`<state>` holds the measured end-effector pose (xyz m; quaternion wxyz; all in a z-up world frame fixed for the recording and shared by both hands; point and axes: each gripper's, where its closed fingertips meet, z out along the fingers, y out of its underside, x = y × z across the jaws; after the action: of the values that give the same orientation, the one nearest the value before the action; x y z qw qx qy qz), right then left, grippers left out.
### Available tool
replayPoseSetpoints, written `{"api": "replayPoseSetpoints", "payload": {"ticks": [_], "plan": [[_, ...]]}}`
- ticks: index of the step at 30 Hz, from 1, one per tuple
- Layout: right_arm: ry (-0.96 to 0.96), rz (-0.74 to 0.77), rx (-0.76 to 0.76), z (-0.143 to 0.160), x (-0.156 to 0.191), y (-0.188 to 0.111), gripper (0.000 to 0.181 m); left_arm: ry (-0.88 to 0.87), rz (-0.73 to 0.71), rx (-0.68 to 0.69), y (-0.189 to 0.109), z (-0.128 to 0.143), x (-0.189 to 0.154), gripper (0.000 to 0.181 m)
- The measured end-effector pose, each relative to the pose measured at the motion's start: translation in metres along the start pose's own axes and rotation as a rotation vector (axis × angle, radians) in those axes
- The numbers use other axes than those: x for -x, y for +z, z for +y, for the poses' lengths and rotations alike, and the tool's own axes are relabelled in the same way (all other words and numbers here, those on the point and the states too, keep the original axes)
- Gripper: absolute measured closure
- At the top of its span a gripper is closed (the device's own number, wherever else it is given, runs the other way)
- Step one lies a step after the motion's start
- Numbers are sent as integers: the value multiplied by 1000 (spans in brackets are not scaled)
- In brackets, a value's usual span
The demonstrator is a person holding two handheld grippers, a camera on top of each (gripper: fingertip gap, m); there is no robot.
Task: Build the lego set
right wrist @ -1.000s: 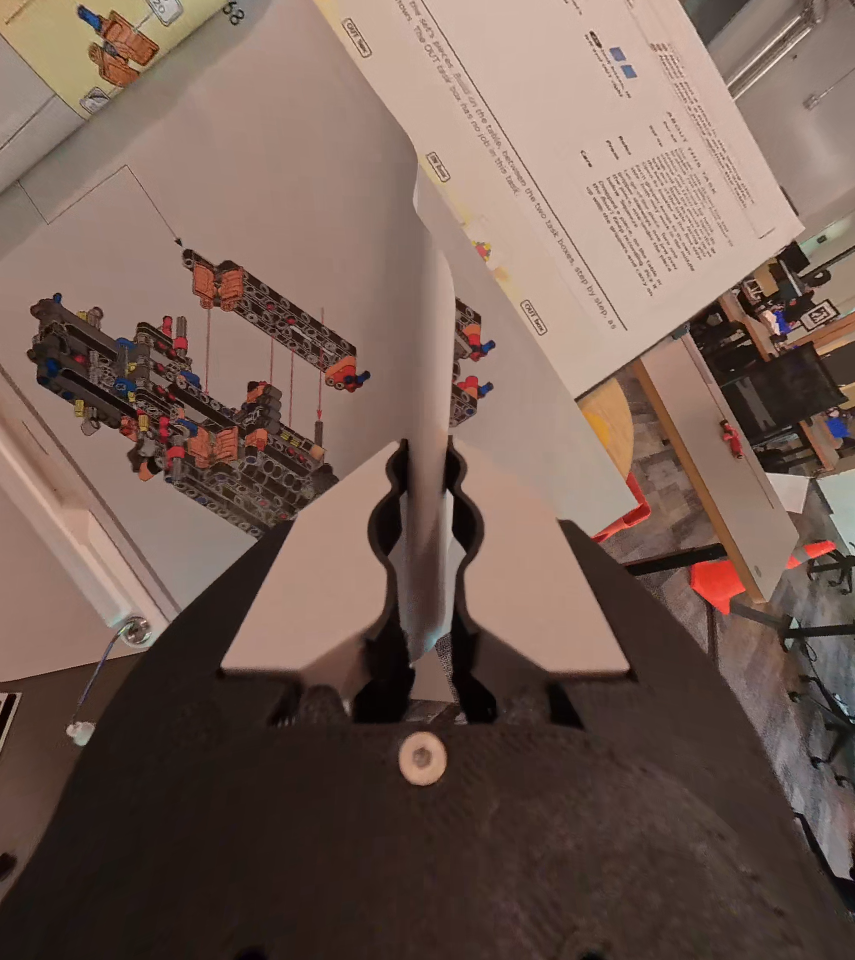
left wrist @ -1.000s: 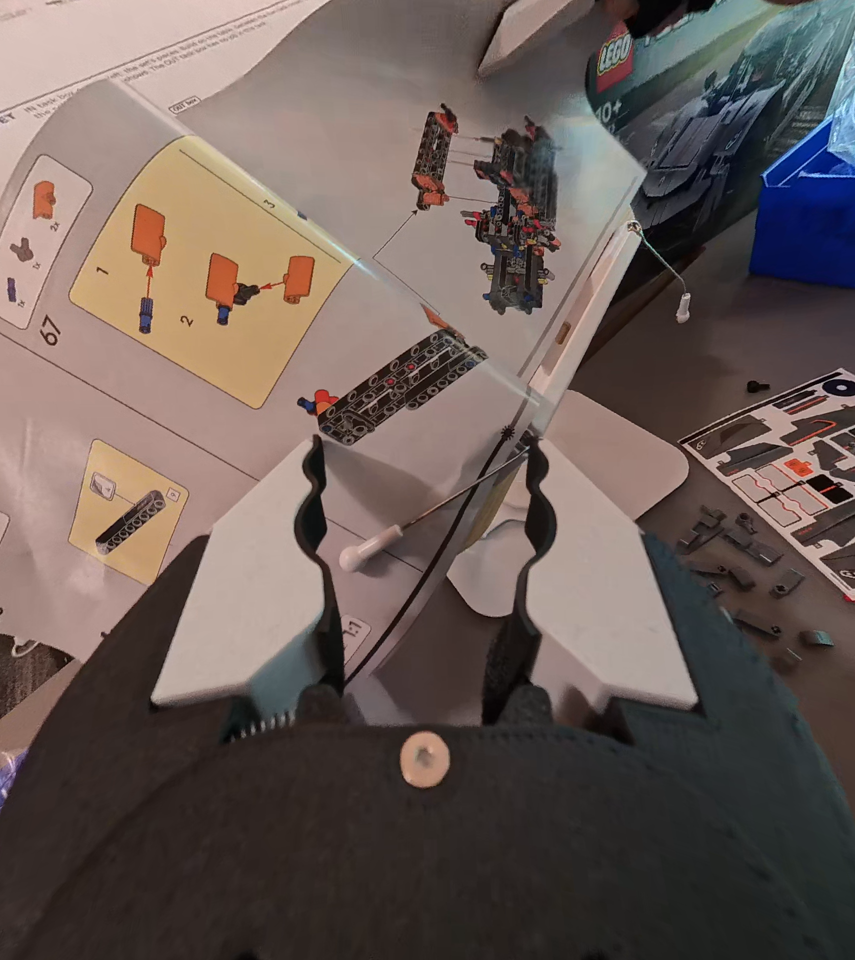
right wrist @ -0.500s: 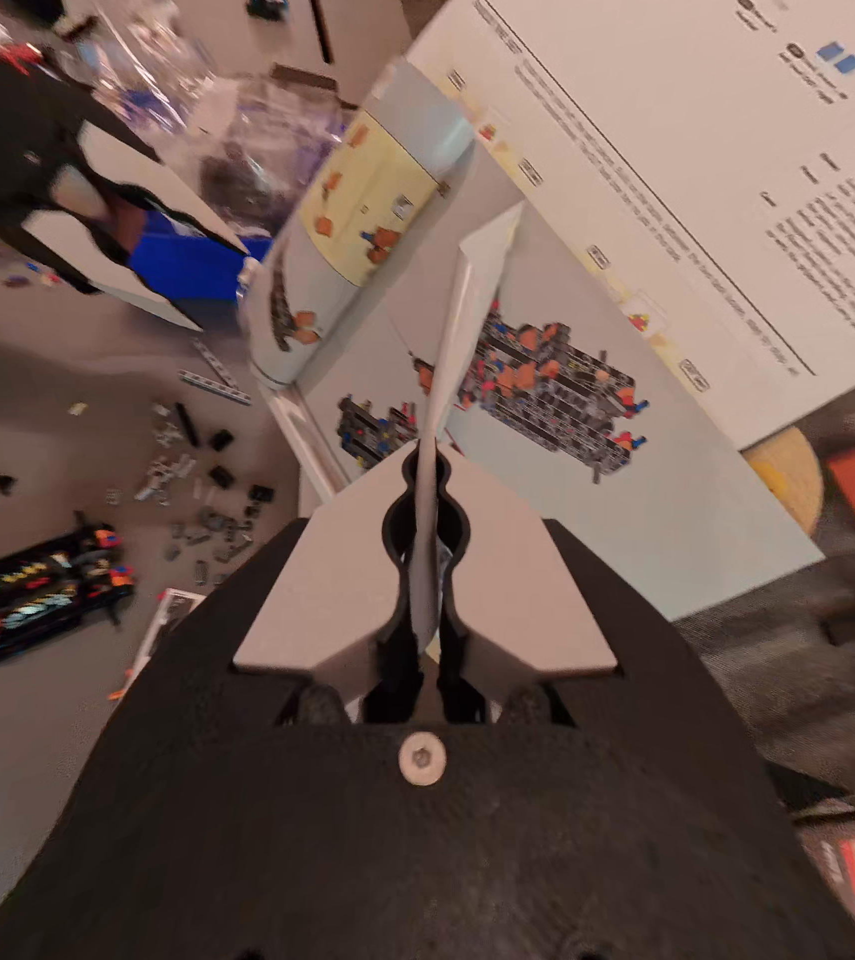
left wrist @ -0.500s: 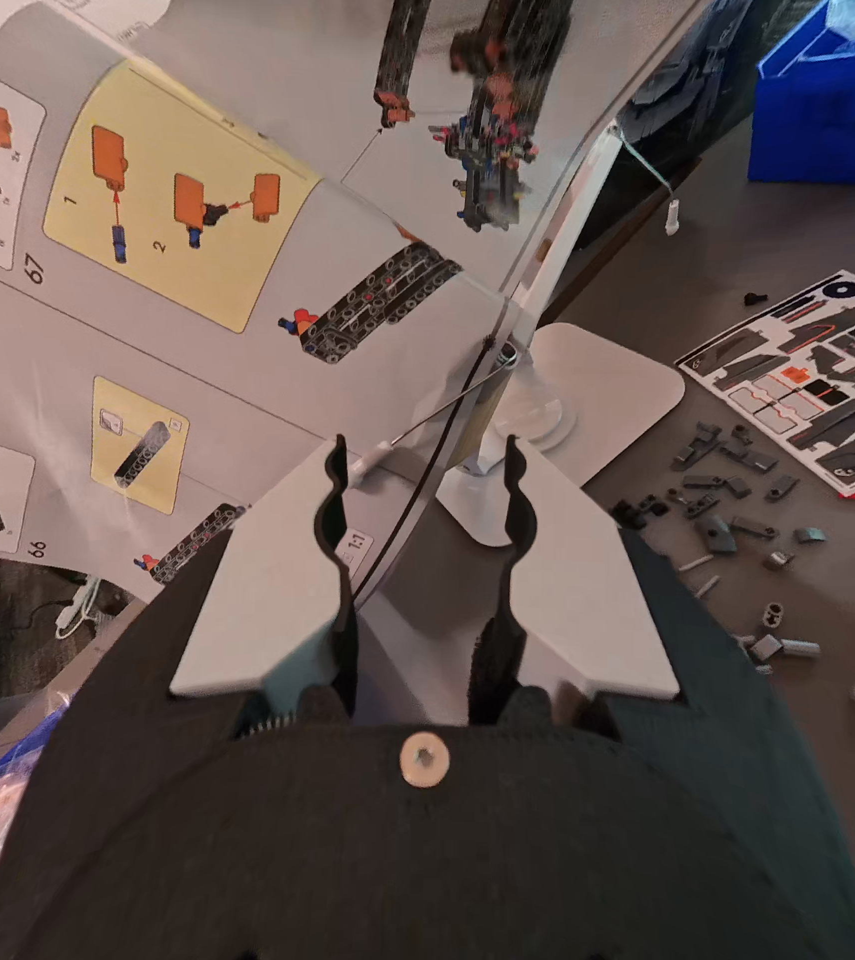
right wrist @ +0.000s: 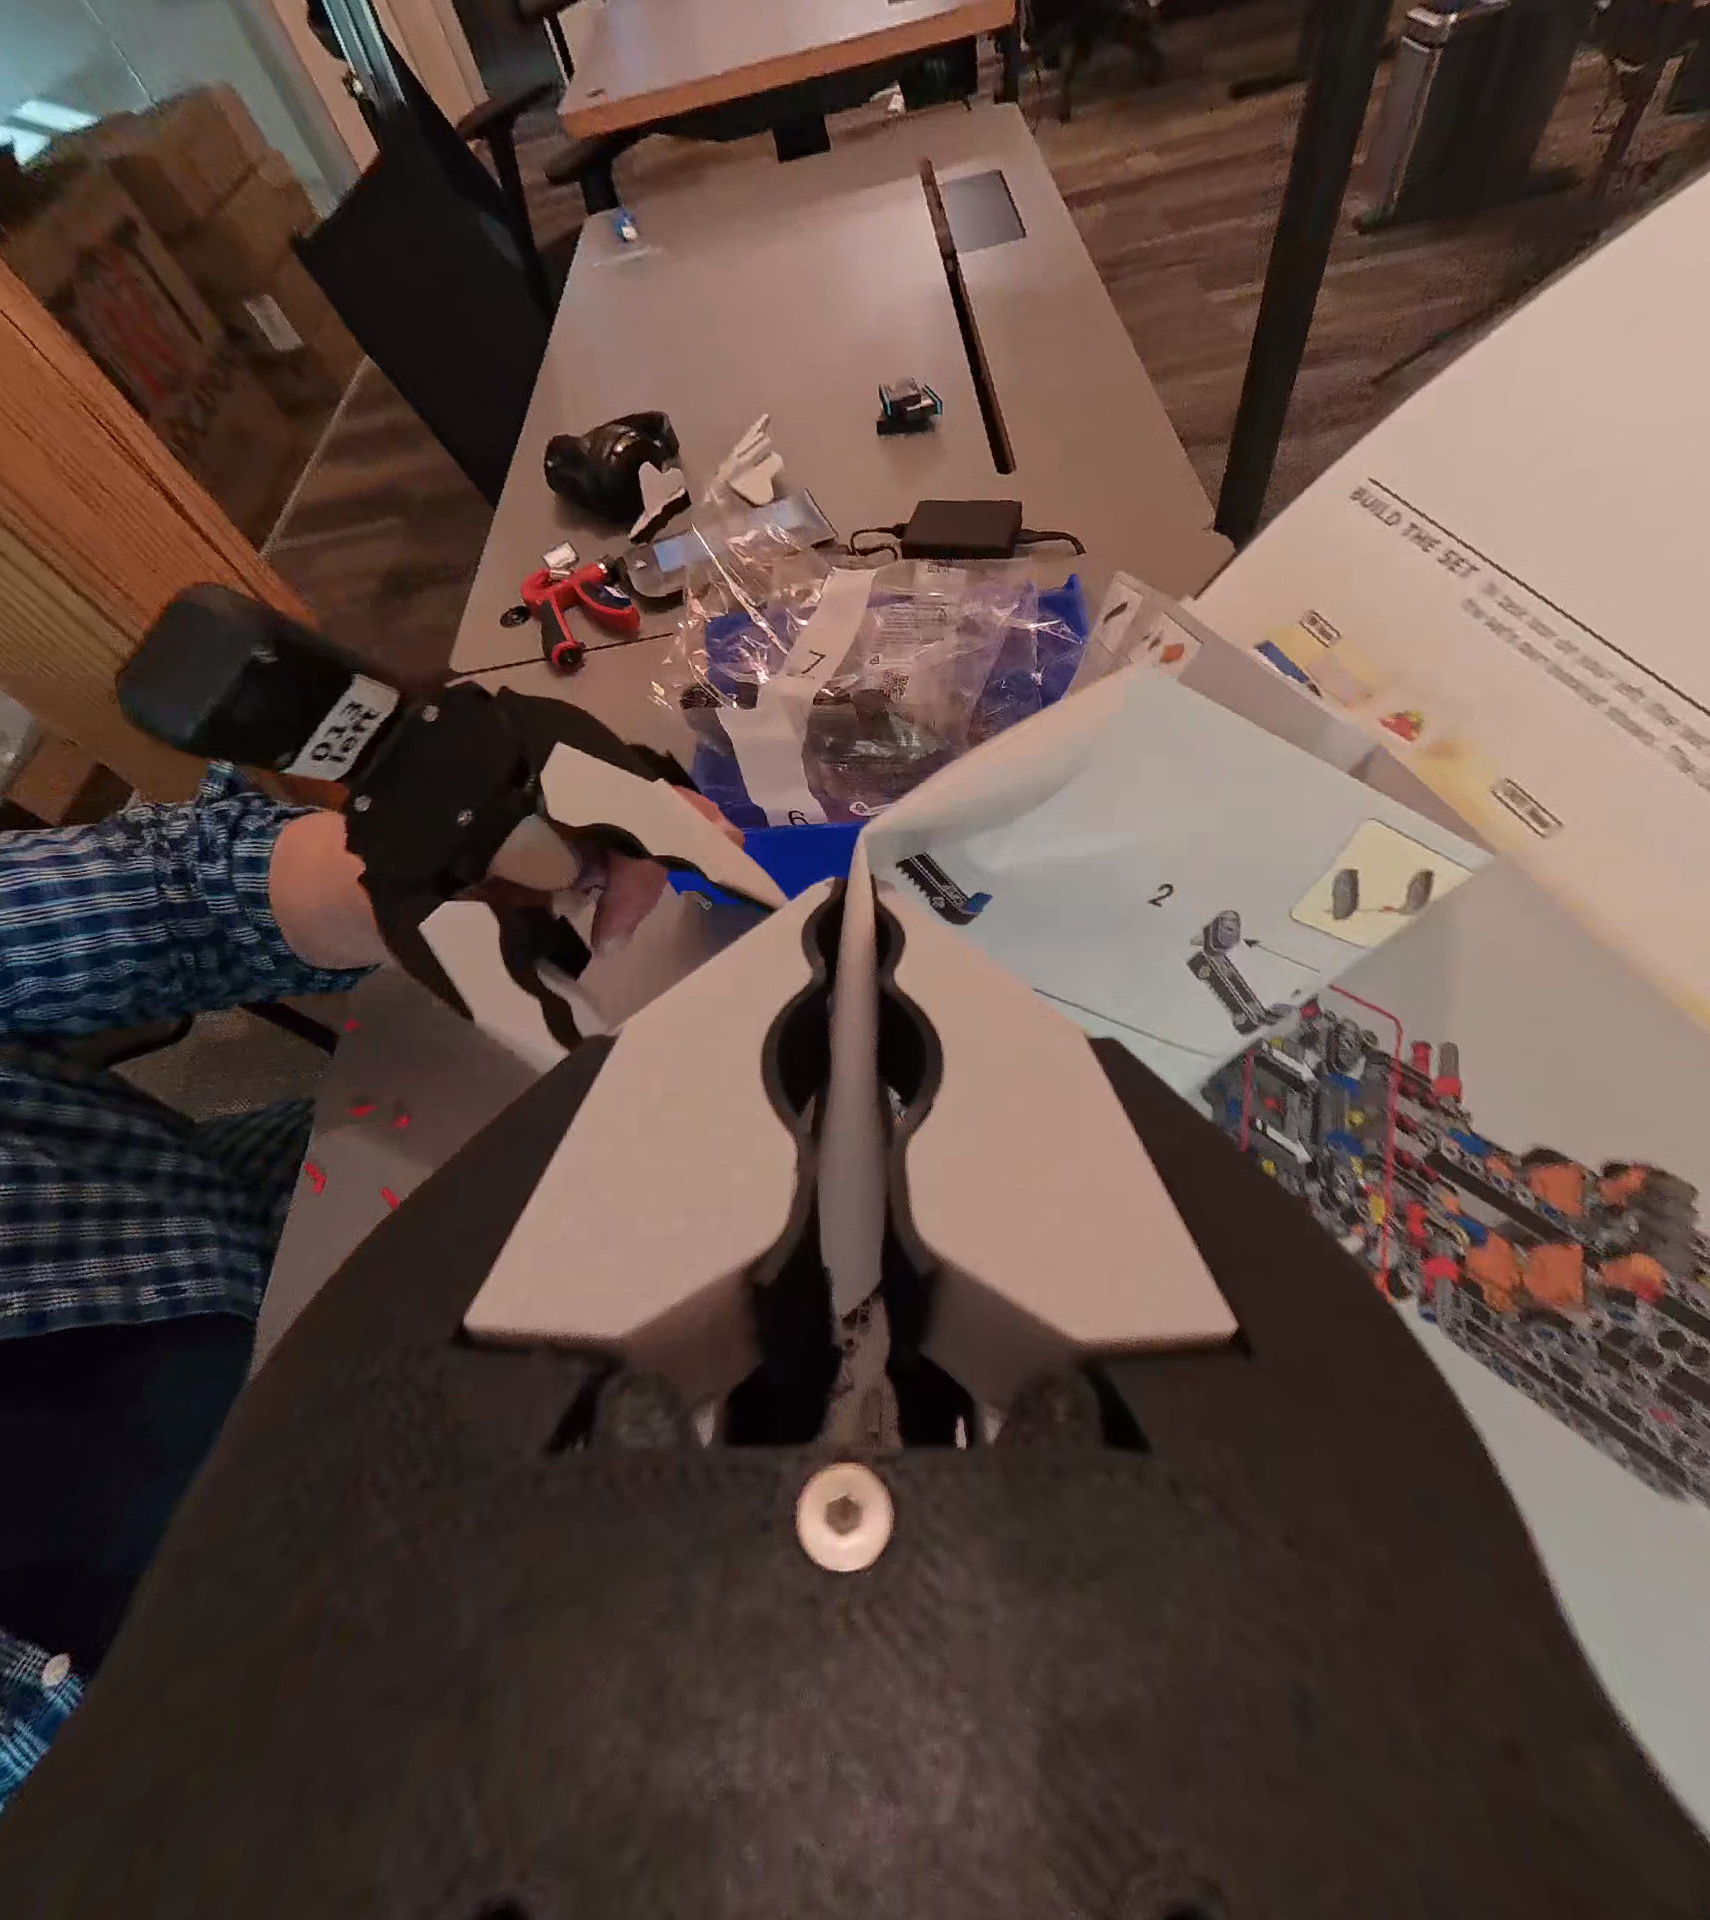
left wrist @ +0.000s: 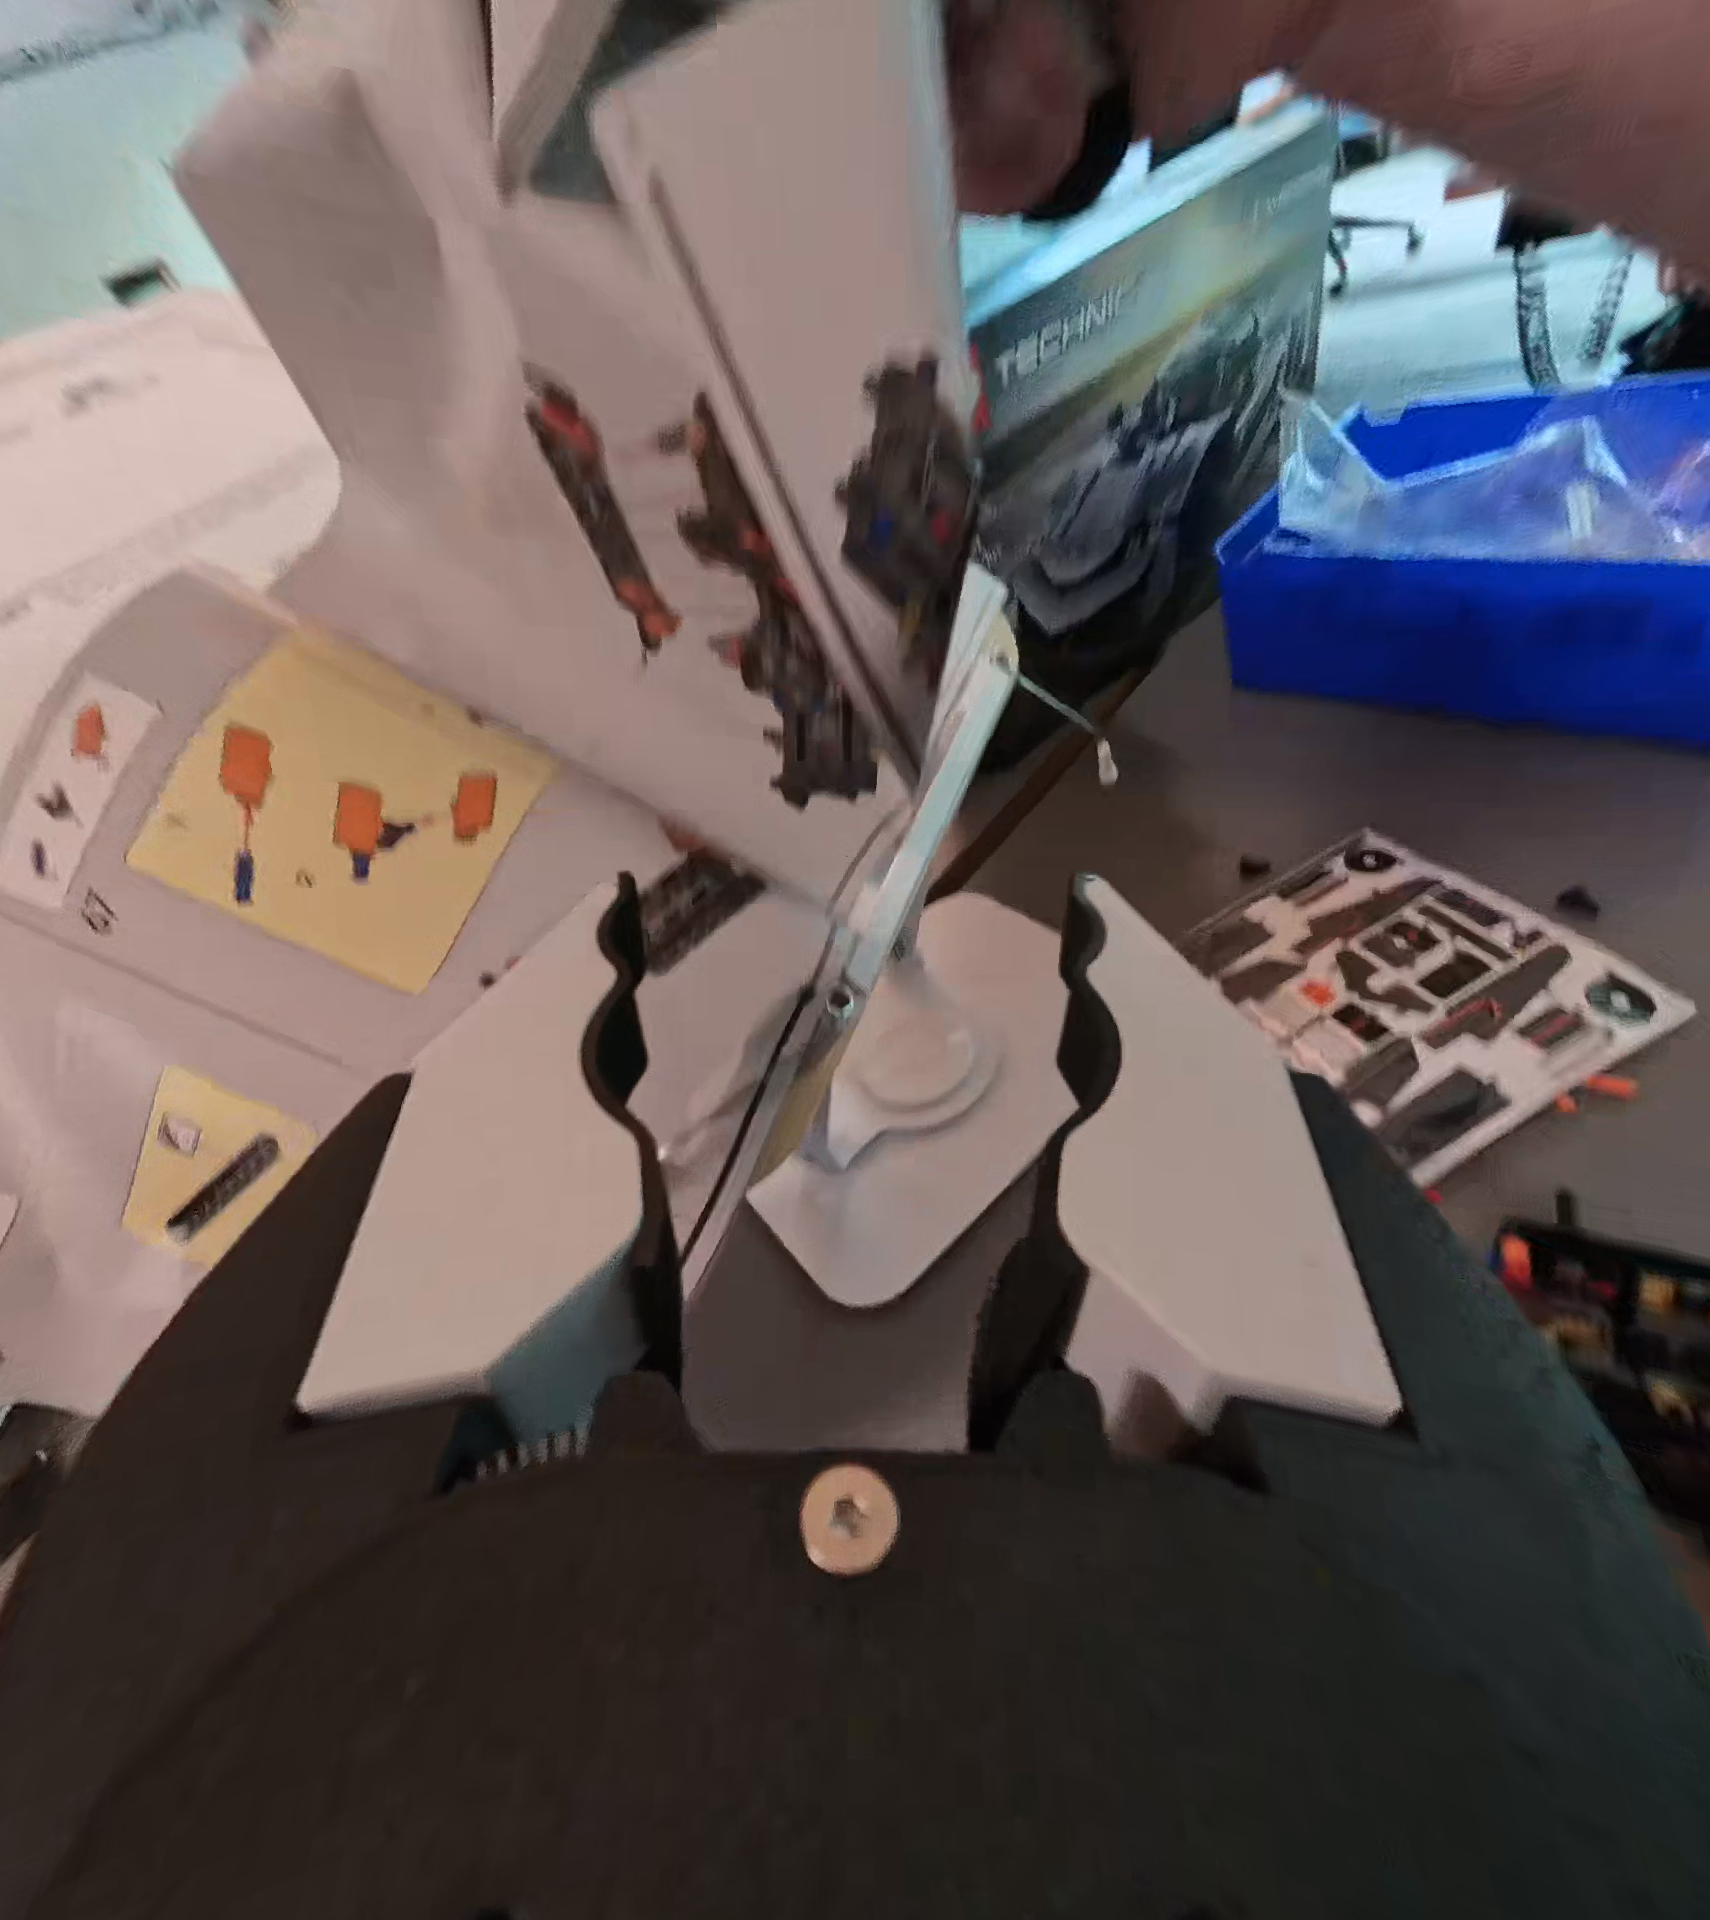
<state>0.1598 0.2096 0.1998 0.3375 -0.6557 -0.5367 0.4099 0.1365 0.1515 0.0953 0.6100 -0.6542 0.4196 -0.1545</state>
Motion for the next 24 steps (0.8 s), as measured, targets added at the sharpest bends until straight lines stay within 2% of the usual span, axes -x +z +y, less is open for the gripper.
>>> {"api": "replayPoseSetpoints", "payload": {"ticks": [2, 5, 8, 9, 11, 12, 14, 16, 19, 22, 24], "plan": [[-21, -11, -6, -6, 10, 12, 181, -22, 0, -22, 9, -14, -1, 103], [-44, 14, 6, -12, 21, 24, 165, -133, 61, -68, 24, -32, -4, 102], [-74, 34, 2, -17, 31, 26, 150, -300, 173, -125, 39, -41, -10, 115], [-78, 55, -13, -19, 30, 24, 145, -381, 209, -144, 43, -40, -9, 128], [-63, 57, -48, -20, 33, 18, 130, -512, 281, -242, 42, -44, -7, 141], [-54, 64, -61, -20, 33, 12, 119, -545, 274, -267, 41, -42, -5, 145], [-53, 63, -88, -21, 37, -3, 89, -550, 253, -307, 36, -39, -4, 152], [-61, 84, -139, -24, 39, -21, 75, -548, 238, -332, 29, -34, -7, 155], [-88, 53, -145, -15, 44, -29, 81, -577, 253, -399, 13, -27, -10, 157], [-95, 78, -36, 11, 33, -7, 85, -583, 243, -440, -8, -20, -4, 156], [-129, 90, 45, 30, 28, 15, 95, -622, 232, -490, -23, -19, 8, 166]]}}
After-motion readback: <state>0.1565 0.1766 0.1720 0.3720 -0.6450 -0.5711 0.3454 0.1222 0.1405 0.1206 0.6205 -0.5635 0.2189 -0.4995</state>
